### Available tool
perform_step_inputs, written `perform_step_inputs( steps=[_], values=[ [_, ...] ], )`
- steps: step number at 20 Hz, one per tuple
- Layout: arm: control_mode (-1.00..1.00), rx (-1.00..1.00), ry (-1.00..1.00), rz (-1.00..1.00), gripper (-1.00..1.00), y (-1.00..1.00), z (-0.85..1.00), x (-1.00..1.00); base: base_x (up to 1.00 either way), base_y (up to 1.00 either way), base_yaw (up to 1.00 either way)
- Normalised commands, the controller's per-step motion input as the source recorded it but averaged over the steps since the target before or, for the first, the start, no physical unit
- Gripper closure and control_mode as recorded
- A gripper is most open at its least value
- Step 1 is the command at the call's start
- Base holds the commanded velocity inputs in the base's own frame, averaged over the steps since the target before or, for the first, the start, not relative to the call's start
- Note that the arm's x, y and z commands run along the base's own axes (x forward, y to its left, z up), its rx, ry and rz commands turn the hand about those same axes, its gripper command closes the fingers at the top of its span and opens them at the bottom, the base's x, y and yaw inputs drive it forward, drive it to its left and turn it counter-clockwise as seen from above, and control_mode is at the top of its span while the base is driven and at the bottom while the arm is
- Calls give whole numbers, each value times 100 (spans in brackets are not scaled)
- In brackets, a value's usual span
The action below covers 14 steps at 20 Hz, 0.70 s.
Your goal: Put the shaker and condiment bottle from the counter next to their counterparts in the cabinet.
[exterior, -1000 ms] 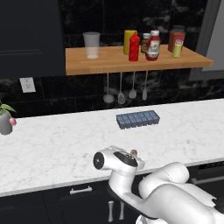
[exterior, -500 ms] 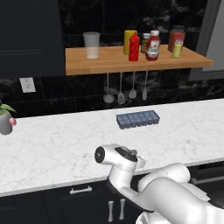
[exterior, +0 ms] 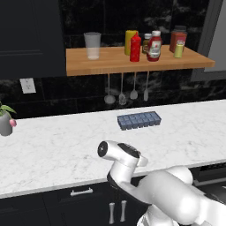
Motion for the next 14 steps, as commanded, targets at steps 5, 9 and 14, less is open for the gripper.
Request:
perform_step_inputs(
  steps=[5,9,14],
  values=[
    [-100,0,0,0,100,-21,8,8,0,0,0],
    [-100,0,0,0,100,-27,47,1,0,0,0],
    [-100,2,0,4,100,-26,76,0,0,0,0]
  ],
)
